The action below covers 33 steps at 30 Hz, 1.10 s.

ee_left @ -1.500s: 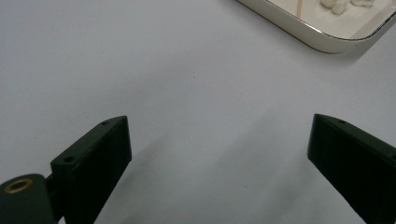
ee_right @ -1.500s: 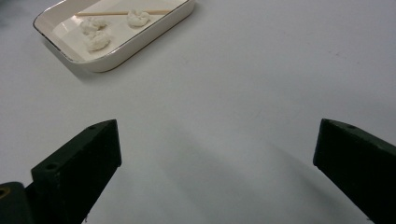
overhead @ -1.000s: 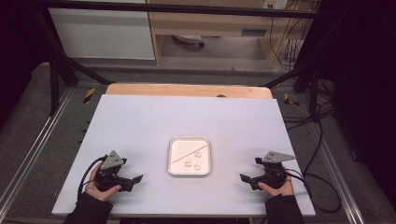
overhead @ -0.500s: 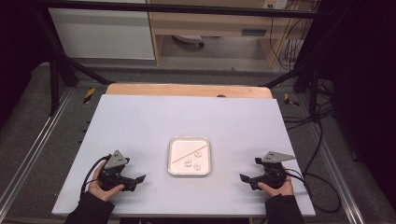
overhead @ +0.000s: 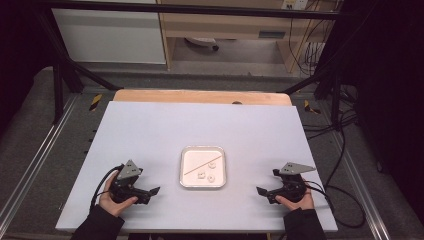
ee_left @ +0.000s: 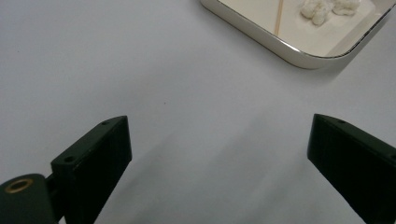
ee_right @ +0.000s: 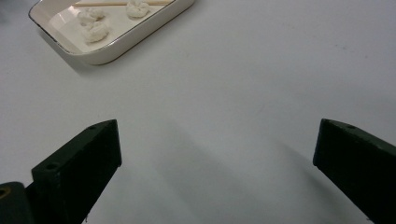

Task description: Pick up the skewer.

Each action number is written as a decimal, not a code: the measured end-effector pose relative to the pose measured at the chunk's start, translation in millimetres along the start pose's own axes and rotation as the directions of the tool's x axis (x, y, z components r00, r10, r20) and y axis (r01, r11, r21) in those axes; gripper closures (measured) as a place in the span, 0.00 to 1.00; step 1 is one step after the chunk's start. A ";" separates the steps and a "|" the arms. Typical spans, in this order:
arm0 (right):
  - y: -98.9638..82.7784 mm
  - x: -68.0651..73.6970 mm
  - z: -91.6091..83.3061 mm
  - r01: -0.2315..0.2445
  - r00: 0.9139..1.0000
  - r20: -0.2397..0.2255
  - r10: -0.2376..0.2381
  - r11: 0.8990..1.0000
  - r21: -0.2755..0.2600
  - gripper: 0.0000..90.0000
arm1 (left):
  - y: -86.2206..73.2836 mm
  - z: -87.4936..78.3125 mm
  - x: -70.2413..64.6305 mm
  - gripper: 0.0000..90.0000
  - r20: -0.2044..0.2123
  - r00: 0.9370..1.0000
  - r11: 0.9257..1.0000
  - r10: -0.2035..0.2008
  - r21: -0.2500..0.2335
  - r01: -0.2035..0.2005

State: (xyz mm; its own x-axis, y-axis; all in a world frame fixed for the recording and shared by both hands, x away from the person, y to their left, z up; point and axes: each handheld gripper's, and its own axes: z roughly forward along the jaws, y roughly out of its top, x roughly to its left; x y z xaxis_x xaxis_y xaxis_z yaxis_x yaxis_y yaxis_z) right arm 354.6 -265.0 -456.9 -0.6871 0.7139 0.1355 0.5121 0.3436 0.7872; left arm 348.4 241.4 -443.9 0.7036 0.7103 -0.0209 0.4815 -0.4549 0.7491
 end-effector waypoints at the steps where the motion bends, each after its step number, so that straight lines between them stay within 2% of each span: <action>1: 0.1 -0.1 0.0 0.000 1.000 0.000 0.000 1.000 0.000 0.02 | 0.9 0.4 -0.8 0.07 0.001 1.000 1.000 0.003 0.002 -0.003; 33: -0.3 0.8 0.3 0.001 1.000 0.005 -0.001 1.000 0.008 0.02 | 42.6 14.6 -21.7 0.08 0.008 0.997 0.997 0.074 0.026 -0.074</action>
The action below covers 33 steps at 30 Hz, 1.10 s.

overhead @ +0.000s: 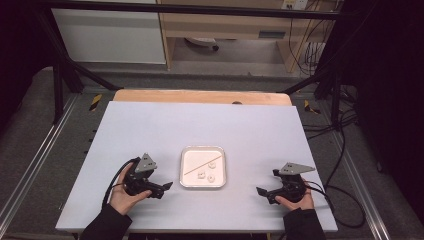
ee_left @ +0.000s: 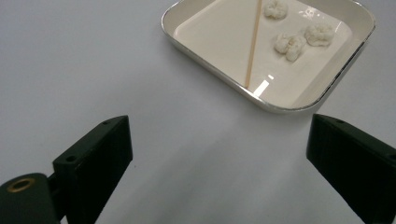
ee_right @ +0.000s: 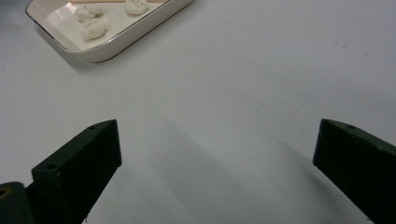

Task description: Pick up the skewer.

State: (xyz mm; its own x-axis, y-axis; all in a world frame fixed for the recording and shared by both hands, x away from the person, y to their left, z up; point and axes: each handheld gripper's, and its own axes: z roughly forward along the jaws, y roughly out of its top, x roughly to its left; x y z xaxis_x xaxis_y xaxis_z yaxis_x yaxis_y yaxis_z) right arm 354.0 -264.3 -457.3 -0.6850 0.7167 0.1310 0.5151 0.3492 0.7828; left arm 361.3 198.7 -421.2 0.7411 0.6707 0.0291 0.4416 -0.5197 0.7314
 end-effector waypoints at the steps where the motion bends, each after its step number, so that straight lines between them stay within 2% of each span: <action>1: 0.0 0.0 0.0 0.000 1.000 0.000 0.000 1.000 0.000 0.02 | 2.1 0.8 -0.7 0.08 0.001 1.000 1.000 0.004 0.000 -0.004; 18: -0.2 0.2 0.6 0.001 1.000 -0.002 -0.001 1.000 0.003 0.02 | 33.6 22.7 -11.3 0.08 0.013 0.999 0.999 0.039 0.022 -0.039; 24: -0.2 0.2 0.7 0.002 1.000 -0.002 -0.002 1.000 0.005 0.02 | 42.7 29.2 -12.7 0.09 0.014 0.999 0.999 0.036 0.016 -0.036; 33: -0.3 0.2 1.2 0.003 1.000 -0.003 -0.003 1.000 0.008 0.02 | 52.4 43.9 -15.8 0.10 0.021 0.999 0.999 0.034 0.036 -0.035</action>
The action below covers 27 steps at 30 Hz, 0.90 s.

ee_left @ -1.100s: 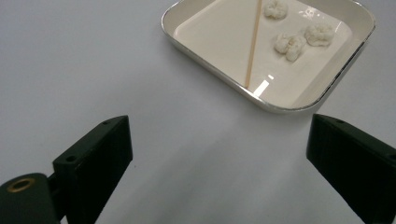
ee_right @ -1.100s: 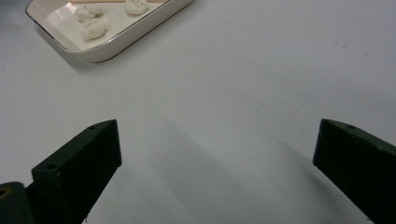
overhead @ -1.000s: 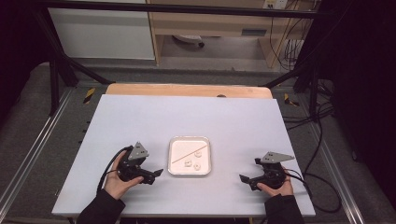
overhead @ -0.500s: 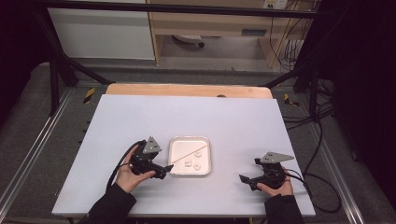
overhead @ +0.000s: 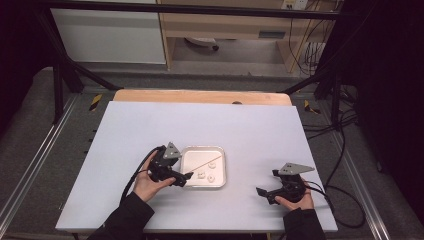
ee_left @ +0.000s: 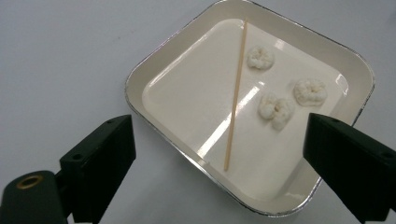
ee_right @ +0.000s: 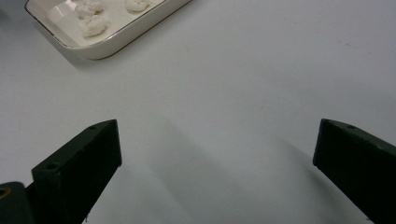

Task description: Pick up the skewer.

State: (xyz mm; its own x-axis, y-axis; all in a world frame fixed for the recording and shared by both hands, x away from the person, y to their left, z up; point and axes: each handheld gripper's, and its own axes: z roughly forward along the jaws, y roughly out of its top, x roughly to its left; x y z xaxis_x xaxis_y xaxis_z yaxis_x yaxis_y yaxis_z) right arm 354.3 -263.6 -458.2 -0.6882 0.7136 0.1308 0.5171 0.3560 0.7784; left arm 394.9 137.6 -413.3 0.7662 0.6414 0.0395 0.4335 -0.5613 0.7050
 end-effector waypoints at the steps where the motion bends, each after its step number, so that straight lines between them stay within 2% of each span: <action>1: 0.0 0.0 0.0 0.000 1.000 0.000 0.000 1.000 0.000 0.02 | 1.1 1.8 -0.3 0.10 -0.001 1.000 1.000 0.000 0.004 0.000; 8: 0.0 0.0 0.0 0.000 1.000 0.000 0.000 1.000 -0.001 0.02 | 7.9 15.1 -1.4 0.14 0.001 1.000 1.000 -0.001 0.025 0.001; 13: 0.0 -0.1 0.3 0.003 1.000 -0.002 -0.003 1.000 0.003 0.02 | 11.8 23.5 -3.3 0.20 -0.003 1.000 0.999 0.003 0.043 -0.003; 19: -0.1 -0.1 0.7 0.003 1.000 -0.002 -0.003 1.000 0.003 0.02 | 13.9 33.8 -4.8 0.36 0.015 1.000 0.998 0.011 0.055 -0.011; 22: -0.1 -0.1 0.9 0.003 1.000 -0.002 -0.003 1.000 0.003 0.02 | 14.2 38.7 -5.0 0.45 0.031 1.000 0.998 0.002 0.058 -0.004; 27: 0.0 -0.1 0.2 0.002 1.000 -0.002 -0.002 1.000 0.002 0.02 | 14.6 43.1 -5.7 0.59 0.033 0.999 0.998 0.002 0.062 -0.004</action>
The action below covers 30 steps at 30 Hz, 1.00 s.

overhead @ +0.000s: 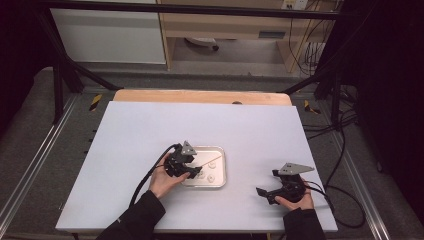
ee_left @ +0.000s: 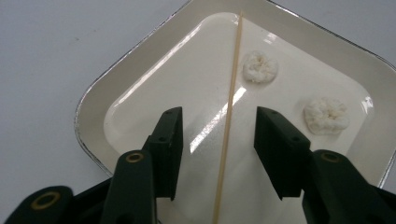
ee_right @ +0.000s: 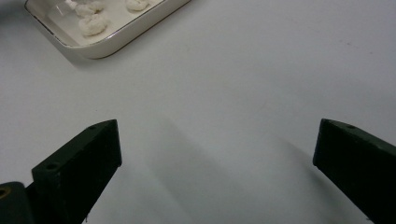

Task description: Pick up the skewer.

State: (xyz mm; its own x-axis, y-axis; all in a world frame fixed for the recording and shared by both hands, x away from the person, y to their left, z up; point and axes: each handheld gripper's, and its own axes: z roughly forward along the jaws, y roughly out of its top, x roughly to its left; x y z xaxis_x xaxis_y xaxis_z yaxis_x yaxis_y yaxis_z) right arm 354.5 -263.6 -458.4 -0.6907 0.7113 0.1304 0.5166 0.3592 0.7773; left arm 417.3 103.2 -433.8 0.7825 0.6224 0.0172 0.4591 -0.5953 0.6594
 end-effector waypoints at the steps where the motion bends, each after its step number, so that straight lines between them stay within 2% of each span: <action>1: 0.0 -0.1 0.0 0.000 1.000 0.000 0.000 1.000 0.000 0.02 | -0.3 0.5 0.3 0.62 0.003 1.000 1.000 0.001 0.003 -0.001; 3: 0.0 -0.2 0.2 0.001 1.000 0.001 -0.001 1.000 0.001 0.02 | -0.9 1.2 0.9 0.68 0.007 1.000 1.000 -0.002 0.004 0.002; 8: 0.0 -0.1 0.3 0.001 1.000 0.000 -0.001 1.000 0.000 0.02 | -1.4 2.5 1.0 0.80 0.046 0.999 1.000 -0.006 0.004 0.006; 16: 0.0 0.1 0.5 0.001 1.000 0.000 -0.001 1.000 0.001 0.02 | -3.8 5.0 1.8 0.93 0.053 0.999 1.000 -0.010 0.001 0.010; 24: -0.2 0.0 0.9 0.003 1.000 0.001 -0.003 1.000 0.002 0.02 | -5.1 5.1 -0.7 0.97 0.046 0.999 1.000 0.003 -0.008 -0.003; 30: -0.2 0.4 0.9 0.000 1.000 0.000 0.000 1.000 0.006 0.02 | -6.4 4.8 0.0 0.98 0.057 0.998 1.000 -0.013 -0.015 0.014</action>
State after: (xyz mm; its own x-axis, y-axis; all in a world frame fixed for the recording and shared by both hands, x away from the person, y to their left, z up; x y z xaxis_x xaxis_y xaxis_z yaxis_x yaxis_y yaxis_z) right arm 354.6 -262.8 -459.0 -0.6906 0.7113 0.1308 0.5199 0.3626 0.7735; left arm 416.4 104.6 -441.6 0.7988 0.6006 -0.0342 0.4639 -0.5789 0.6706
